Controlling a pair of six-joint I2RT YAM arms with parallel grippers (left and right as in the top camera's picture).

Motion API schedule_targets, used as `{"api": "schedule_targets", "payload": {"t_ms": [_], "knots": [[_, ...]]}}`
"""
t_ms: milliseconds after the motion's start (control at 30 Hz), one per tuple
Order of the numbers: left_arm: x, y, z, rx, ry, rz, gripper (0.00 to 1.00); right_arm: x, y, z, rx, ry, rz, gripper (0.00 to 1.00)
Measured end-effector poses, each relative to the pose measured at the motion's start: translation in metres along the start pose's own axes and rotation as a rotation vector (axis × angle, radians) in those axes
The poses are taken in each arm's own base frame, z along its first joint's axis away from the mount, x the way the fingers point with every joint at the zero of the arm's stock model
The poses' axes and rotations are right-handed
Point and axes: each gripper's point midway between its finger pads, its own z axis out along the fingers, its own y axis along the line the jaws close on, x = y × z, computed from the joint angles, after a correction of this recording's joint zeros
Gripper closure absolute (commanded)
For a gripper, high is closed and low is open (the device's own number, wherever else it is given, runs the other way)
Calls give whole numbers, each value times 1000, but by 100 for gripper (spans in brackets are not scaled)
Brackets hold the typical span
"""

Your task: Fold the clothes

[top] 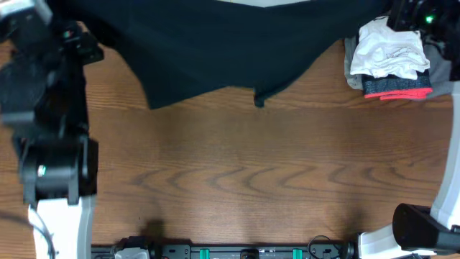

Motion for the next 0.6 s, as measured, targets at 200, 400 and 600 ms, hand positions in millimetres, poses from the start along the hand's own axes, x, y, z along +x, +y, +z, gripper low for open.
{"api": "schedule_targets", "payload": {"t_ms": [200,400,600], "knots": [[-54,-3,-52,29,-146,-20,94,-24,6,-52,18,-88,-29,99],[-96,-6,-110,76,-270,-33,94,-37,26,-115,25,-195,-64,99],[-103,-6,-133,86,-270,-31,94,-42,39,-162,43,-275,-90,99]]}}
